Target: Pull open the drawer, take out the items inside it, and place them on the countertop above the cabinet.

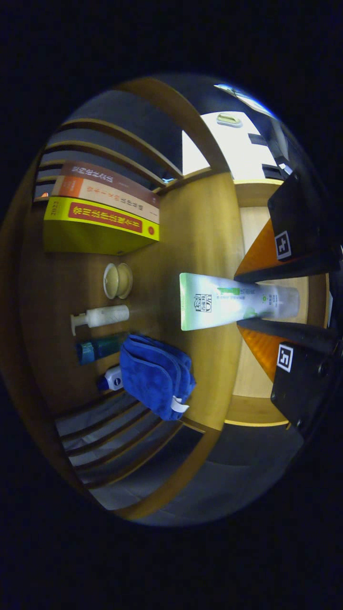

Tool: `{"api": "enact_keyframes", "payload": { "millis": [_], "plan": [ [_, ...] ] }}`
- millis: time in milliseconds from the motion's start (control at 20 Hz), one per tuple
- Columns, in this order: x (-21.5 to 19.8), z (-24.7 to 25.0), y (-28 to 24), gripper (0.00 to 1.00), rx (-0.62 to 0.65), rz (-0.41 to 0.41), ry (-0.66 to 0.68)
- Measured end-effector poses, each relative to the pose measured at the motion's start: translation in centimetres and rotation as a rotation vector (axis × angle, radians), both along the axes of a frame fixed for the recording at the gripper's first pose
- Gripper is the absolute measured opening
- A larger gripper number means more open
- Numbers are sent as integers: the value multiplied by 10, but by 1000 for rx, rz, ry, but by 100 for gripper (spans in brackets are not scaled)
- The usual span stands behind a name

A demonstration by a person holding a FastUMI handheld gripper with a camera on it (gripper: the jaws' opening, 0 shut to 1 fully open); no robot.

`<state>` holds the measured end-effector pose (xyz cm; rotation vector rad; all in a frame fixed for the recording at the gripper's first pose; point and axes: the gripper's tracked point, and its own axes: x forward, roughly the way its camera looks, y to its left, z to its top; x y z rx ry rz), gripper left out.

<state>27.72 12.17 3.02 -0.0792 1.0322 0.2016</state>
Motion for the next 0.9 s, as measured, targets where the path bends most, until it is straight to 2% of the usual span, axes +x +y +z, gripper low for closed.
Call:
{"api": "enact_keyframes", "payload": {
  "millis": [550,900],
  "plan": [
    [104,-38,15,51,-55,7,-28],
    [111,-54,15,53,-64,-4,-9]
  ]
}}
